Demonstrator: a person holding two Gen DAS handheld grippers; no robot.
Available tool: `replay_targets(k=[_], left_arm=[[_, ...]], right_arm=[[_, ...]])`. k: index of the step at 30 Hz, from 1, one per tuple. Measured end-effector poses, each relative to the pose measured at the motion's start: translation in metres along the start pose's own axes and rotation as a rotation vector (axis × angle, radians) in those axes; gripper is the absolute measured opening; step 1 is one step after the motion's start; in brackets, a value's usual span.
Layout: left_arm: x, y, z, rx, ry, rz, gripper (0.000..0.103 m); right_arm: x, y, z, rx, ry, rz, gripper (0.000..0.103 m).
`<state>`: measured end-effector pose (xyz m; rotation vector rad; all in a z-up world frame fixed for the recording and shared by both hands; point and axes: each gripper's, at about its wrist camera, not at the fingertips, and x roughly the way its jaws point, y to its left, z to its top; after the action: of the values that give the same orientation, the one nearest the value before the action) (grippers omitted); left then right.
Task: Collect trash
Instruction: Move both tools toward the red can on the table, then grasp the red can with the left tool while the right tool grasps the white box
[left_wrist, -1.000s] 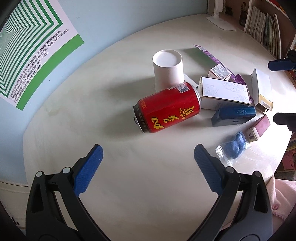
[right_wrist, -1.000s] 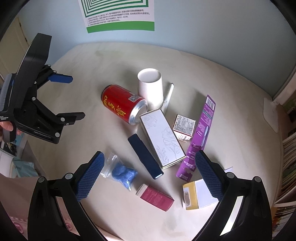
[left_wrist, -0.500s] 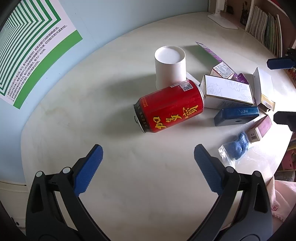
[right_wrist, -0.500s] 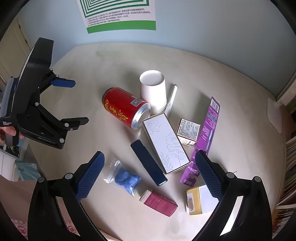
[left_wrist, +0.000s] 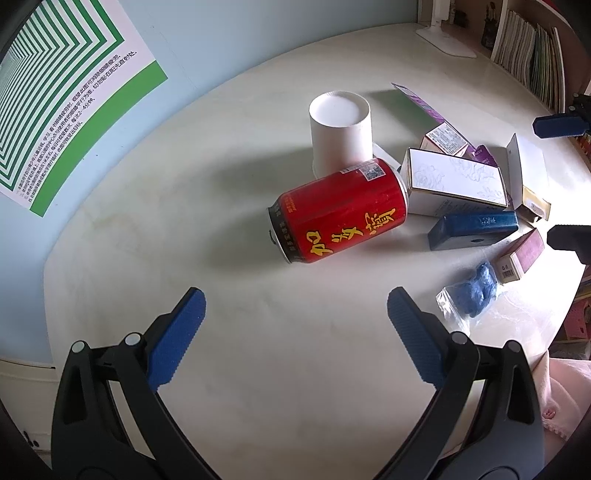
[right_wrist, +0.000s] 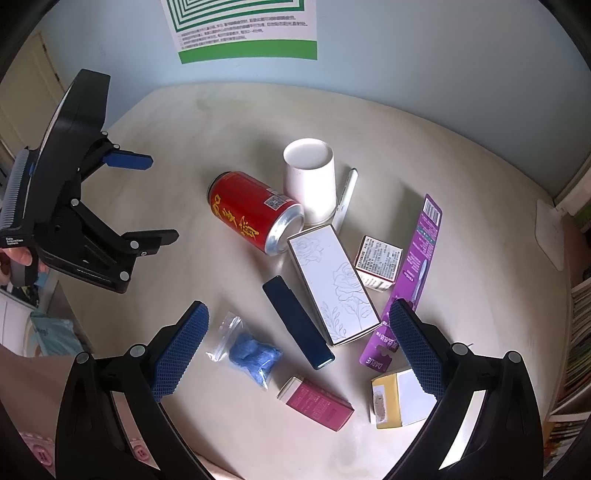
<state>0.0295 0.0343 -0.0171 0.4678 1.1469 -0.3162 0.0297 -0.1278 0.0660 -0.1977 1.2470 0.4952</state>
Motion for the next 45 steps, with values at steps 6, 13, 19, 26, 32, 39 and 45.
replay_targets(k=[6, 13, 19, 26, 32, 39, 45], left_arm=[[-0.002, -0.003, 0.000, 0.010, 0.000, 0.010, 0.096], [-0.001, -0.004, 0.001, 0.020, 0.004, 0.015, 0.096], [0.003, -0.004, 0.003, 0.037, 0.008, 0.015, 0.097], [0.016, -0.002, 0.011, 0.080, 0.020, 0.021, 0.097], [0.034, -0.001, 0.027, 0.148, 0.025, 0.022, 0.096], [0.058, -0.006, 0.041, 0.241, 0.044, -0.003, 0.096], [0.069, -0.013, 0.049, 0.346, 0.038, -0.037, 0.096]], right_arm=[[0.000, 0.000, -0.001, -0.002, 0.002, 0.004, 0.097], [0.004, -0.001, -0.002, -0.002, 0.008, 0.007, 0.097], [0.008, -0.002, -0.003, -0.002, 0.017, 0.008, 0.097], [0.018, -0.004, -0.002, 0.002, 0.034, 0.007, 0.096], [0.032, -0.007, -0.001, 0.005, 0.063, 0.006, 0.096], [0.054, -0.016, 0.005, 0.024, 0.099, 0.012, 0.095], [0.070, -0.028, 0.017, 0.027, 0.131, 0.020, 0.087]])
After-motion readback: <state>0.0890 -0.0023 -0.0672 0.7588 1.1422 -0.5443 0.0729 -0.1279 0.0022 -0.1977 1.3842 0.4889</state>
